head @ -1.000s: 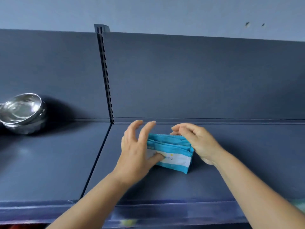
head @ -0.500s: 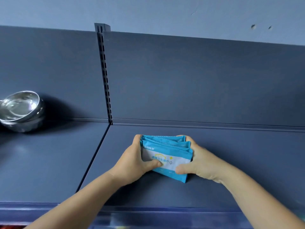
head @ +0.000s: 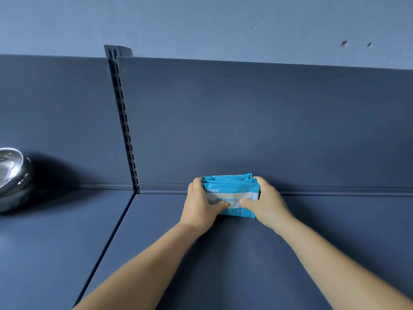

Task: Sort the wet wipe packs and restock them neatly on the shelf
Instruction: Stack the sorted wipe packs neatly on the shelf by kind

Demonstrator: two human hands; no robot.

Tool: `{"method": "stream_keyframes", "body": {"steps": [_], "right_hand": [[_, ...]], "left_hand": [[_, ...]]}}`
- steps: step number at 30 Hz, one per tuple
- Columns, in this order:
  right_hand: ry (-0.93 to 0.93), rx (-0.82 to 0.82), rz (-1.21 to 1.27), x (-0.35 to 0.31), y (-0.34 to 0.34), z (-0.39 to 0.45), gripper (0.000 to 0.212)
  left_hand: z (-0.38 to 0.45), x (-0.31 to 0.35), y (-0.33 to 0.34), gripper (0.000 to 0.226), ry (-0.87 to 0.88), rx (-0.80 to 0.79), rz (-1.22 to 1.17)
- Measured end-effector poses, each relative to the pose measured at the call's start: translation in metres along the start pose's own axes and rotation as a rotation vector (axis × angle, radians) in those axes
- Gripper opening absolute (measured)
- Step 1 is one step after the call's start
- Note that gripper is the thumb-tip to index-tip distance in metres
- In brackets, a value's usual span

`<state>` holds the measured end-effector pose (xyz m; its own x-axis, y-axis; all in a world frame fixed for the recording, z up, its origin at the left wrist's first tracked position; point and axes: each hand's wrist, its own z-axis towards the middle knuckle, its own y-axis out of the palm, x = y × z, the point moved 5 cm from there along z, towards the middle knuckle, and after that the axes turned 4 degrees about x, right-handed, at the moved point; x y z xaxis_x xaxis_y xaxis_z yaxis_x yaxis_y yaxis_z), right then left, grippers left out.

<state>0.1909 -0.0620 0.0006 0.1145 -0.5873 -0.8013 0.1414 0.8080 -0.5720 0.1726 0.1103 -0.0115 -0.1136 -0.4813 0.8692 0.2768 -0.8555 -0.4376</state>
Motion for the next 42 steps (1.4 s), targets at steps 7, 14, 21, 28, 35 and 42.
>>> {"method": "stream_keyframes", "body": {"steps": [7, 14, 21, 28, 35, 42], "right_hand": [[0.024, 0.072, -0.04, 0.005, 0.005, 0.026, 0.038], [-0.029, 0.067, -0.097, 0.007, 0.003, 0.031, 0.047], [-0.338, 0.148, -0.43, -0.01, -0.002, 0.024, 0.06], [-0.451, 0.118, -0.618, -0.017, 0.007, 0.024, 0.056], [-0.42, 0.106, -0.66, -0.018, 0.001, 0.015, 0.067], [-0.309, 0.114, -0.674, -0.017, -0.025, -0.033, 0.07]], "left_hand": [[0.026, 0.001, 0.011, 0.067, -0.014, 0.026, 0.008], [0.032, -0.003, 0.01, 0.088, 0.008, 0.024, 0.04], [0.027, 0.031, 0.008, 0.073, 0.602, 0.063, 0.737], [0.028, 0.026, 0.017, 0.068, 0.563, -0.004, 0.972], [0.013, 0.033, 0.019, 0.08, 0.501, -0.022, 1.06], [-0.021, 0.054, 0.031, 0.08, 0.605, -0.11, 1.007]]}}
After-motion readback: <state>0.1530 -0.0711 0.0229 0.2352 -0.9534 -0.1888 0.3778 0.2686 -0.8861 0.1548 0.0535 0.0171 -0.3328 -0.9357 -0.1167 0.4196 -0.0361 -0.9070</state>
